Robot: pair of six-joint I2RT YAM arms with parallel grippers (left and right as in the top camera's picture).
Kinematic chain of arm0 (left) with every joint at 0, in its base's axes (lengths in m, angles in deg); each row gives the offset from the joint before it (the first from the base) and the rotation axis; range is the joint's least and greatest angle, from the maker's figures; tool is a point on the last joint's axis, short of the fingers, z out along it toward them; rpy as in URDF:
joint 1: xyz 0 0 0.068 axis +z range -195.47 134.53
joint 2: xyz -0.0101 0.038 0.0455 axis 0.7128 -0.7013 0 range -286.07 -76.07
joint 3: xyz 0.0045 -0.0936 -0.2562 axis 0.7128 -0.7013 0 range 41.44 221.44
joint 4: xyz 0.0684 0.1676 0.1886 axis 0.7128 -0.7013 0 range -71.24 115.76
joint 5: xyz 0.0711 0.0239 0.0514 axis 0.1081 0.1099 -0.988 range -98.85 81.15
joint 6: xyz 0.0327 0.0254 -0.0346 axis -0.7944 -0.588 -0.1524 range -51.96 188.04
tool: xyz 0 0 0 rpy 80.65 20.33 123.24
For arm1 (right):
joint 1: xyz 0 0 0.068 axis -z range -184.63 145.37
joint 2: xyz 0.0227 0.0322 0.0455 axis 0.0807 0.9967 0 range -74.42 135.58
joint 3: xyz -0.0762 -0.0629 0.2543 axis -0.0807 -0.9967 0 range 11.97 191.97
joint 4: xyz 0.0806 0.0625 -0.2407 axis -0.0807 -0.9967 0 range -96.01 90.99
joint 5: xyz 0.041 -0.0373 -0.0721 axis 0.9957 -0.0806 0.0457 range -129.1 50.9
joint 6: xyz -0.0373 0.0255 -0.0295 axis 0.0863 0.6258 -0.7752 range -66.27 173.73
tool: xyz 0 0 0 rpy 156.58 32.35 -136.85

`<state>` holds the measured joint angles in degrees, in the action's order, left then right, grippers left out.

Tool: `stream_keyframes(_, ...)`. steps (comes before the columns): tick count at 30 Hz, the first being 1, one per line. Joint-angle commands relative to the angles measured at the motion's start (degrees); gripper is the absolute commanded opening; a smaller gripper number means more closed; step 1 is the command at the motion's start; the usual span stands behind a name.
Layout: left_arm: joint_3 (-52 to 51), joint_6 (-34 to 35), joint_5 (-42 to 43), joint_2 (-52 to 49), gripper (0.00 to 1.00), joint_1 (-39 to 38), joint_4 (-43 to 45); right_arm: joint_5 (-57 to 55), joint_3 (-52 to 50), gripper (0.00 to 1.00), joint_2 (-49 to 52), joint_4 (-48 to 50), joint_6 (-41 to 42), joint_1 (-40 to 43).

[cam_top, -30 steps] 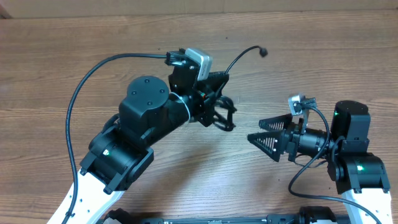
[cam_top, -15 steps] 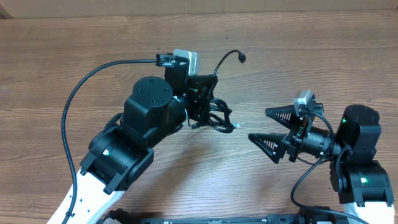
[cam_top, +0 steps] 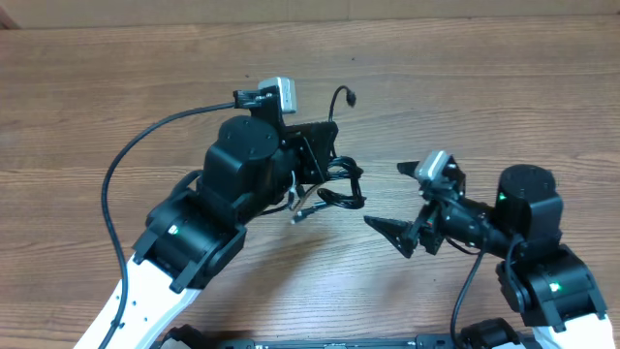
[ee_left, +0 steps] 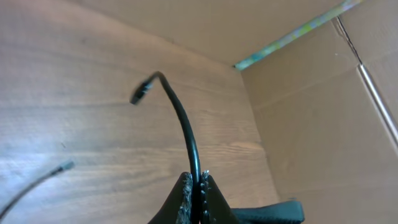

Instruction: Untangle cables

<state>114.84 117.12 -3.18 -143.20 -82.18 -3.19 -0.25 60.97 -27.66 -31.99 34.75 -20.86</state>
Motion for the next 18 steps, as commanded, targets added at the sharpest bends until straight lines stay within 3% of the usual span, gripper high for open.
stream_keyframes(1, 0.6, 5.4, 4.5, -1.3, 0.04, 0.2, 0.5, -3.5, 1.7, 0.88, 2.0, 1.8, -3.7, -1.5)
stream_keyframes(2, 0.6, 5.4, 5.4, -1.7, 0.04, 0.2, 0.4, -3.5, 1.7, 0.82, 2.9, 2.8, -3.7, -1.5)
stream_keyframes(10, 0.6, 5.4, 9.6, -2.9, 0.04, 0.1, 0.4, -5.8, 1.7, 0.68, 7.2, 6.4, -3.6, -1.5)
stream_keyframes(15, 0.6, 5.4, 9.6, -2.9, 0.04, 0.0, 0.4, -5.6, 1.7, 0.32, 8.6, 7.2, -3.6, -1.5)
stream_keyframes(18, 0.6, 5.4, 9.3, -2.9, 0.04, 0.0, 0.4, -4.0, 1.7, 0.21, 8.6, 7.2, -3.6, -1.5)
